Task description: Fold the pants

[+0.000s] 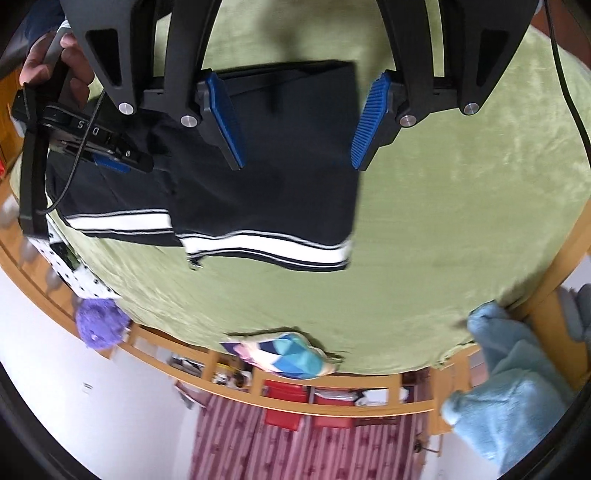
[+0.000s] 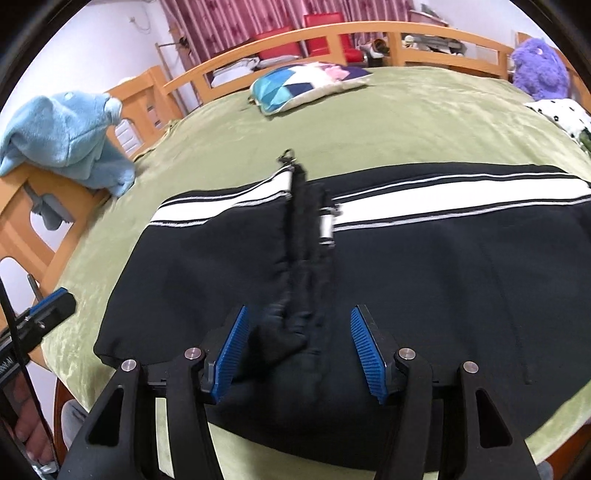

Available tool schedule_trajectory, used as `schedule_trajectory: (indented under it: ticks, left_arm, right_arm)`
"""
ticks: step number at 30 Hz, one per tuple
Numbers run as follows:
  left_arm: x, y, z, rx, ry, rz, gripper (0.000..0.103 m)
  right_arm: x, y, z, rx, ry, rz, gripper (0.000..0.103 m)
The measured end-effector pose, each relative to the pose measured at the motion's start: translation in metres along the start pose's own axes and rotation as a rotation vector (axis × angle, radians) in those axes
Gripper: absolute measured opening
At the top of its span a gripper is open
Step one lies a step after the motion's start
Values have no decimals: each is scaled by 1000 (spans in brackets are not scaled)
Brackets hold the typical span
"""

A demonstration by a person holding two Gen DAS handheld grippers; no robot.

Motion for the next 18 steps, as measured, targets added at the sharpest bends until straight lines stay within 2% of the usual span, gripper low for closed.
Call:
schedule_trajectory:
  ticks: [6, 9, 10, 12, 14, 16, 18]
  left_arm:
    - [-39, 5, 7, 14, 50, -44, 57]
    - [-54, 5, 10, 0, 84, -44, 57]
    - [-58, 4, 10, -5, 97, -39, 57]
    - [-65, 3, 8, -13, 132, -26, 57]
    - [-67, 3, 7, -18, 147, -16, 57]
    - [-64, 4, 5, -16, 140, -14, 57]
    - [-60, 4, 5, -14, 129, -15, 57]
  right_arm:
    - [-8, -47, 3, -85, -9, 59, 65]
    - [-7, -56, 3, -60, -45, 56, 65]
    - [-9, -57, 1, -63, -44, 45, 55]
    - [-11, -57, -3, -70, -22, 58, 25]
    - [-7, -45, -8, -40, -7, 18, 20]
    - [6, -11, -14, 62, -33, -19, 19]
    - [26, 24, -19, 157, -72, -12, 19]
Point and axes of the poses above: each gripper's, at about its wrist camera, not at the fingertips, and y roughly against the way its jaws point, x to its right, z to its underside, the point moved 1 cm from there along -y, roughly the way its jaws point, and after that the axes turned 4 degrees about -x, right-handed, at the moved point
